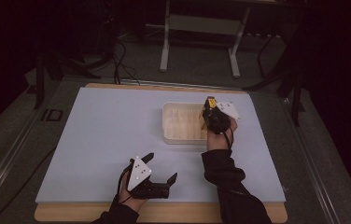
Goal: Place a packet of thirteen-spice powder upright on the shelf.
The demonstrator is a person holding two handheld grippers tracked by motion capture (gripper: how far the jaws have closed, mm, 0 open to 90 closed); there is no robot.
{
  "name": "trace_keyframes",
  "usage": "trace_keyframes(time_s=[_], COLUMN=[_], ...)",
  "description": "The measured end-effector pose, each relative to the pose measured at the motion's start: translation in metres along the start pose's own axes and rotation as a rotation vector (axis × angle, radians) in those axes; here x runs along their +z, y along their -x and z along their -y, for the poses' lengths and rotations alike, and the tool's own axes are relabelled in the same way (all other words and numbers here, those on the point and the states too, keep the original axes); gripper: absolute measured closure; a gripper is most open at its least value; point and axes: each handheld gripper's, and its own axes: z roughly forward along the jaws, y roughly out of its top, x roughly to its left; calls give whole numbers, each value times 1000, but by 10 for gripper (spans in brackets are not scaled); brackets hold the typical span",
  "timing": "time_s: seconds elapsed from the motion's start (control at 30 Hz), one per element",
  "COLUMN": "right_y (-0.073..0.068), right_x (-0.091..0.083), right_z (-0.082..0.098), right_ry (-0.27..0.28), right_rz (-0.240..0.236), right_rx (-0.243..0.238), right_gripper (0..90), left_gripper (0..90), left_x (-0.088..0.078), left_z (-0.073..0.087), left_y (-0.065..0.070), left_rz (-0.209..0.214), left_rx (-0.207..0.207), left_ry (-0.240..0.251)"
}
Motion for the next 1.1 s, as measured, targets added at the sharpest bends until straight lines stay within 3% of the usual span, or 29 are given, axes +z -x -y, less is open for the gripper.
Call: trace_keyframes(time_s=[0.23, 0.73, 1.1], right_y=[2, -8, -8], right_x=[2, 13, 17], right_z=[6, 25, 42], right_ry=[-17, -26, -77], right_rz=[9, 15, 23], right_rx=[5, -37, -3], right_gripper=[677, 667, 658], left_gripper=[13, 13, 13], left_x=[0, 1, 2], left_z=[0, 1, 1], left_y=[1, 0, 0], left_rz=[5, 3, 10], left_rx=[-2, -6, -8], left_ry=[-3, -8, -13])
